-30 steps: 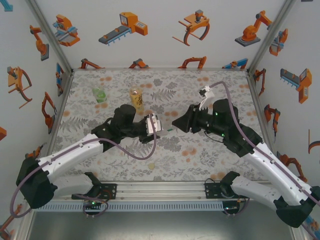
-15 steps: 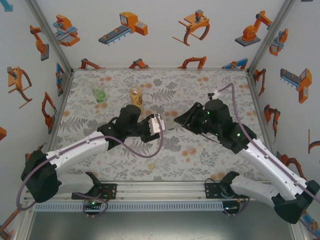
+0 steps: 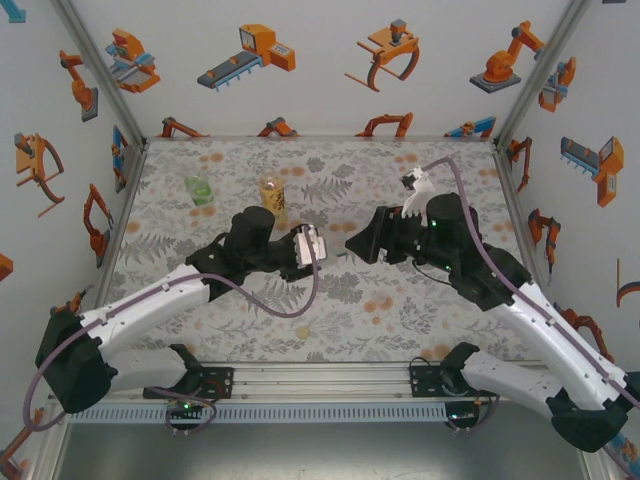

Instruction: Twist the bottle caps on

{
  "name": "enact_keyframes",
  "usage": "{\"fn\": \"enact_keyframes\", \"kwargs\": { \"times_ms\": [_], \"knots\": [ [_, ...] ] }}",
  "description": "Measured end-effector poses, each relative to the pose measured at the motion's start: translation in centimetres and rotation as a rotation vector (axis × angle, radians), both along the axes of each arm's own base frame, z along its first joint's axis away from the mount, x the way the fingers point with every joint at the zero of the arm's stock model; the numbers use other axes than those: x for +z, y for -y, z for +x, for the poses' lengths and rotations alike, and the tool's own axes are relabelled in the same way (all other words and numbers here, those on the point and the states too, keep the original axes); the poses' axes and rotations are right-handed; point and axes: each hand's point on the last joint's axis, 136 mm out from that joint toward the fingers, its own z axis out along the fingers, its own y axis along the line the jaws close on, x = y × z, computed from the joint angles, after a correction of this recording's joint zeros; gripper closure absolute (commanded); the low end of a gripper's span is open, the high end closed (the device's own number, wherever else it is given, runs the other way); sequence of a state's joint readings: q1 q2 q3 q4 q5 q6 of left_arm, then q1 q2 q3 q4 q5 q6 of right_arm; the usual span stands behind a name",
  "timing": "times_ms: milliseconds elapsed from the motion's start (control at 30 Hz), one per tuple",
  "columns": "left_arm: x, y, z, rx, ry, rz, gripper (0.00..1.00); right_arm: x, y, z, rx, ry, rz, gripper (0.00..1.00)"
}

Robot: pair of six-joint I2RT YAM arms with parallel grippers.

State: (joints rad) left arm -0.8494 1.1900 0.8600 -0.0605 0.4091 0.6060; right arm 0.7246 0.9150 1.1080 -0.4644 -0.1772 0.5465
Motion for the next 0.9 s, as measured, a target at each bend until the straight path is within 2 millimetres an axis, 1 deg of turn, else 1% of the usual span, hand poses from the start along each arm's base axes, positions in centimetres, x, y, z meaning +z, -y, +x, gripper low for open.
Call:
{"fn": "enact_keyframes", "kwargs": {
  "times_ms": [67,133,233,300,367,500,600,700,900],
  "knots": [
    [0.3,-0.3,-0.7,-0.018,-0.011,-0.001,1.0,1.2,-0.3,-0.6,0.073,0.11,-0.025,0.35],
    [0.7,-0.7,-1.5,-0.036,-0.021,-0.005,1.0,1.9,-0.7,-1.3,0.148,0.201,-0.065,0.35],
    [1.5,-1.4,-2.7,-0.065,-0.032,-0.016,1.0,3.1,-1.7,-2.4,0.286,0.33,-0.128,0.36],
    [2.0,-1.9,-3.6,-0.083,-0.047,-0.023,1.0,3.9,-2.6,-3.5,0.405,0.421,-0.156,0.35],
    [2.3,-2.2,-4.3,-0.097,-0.062,-0.029,1.0,4.2,-3.3,-4.7,0.516,0.495,-0.168,0.35],
    [2.7,-2.6,-5.4,-0.118,-0.097,-0.041,1.0,3.5,-4.0,-7.2,0.711,0.603,-0.184,0.32],
    [2.9,-2.7,-5.7,-0.125,-0.113,-0.049,1.0,2.9,-4.3,-8.4,0.815,0.65,-0.184,0.31],
    [3.0,-2.8,-5.9,-0.124,-0.123,-0.053,1.0,2.6,-4.5,-9.1,0.875,0.688,-0.179,0.32],
    [3.0,-2.9,-6.2,-0.131,-0.137,-0.051,1.0,2.6,-4.8,-9.6,0.926,0.724,-0.161,0.36]
  ]
}}
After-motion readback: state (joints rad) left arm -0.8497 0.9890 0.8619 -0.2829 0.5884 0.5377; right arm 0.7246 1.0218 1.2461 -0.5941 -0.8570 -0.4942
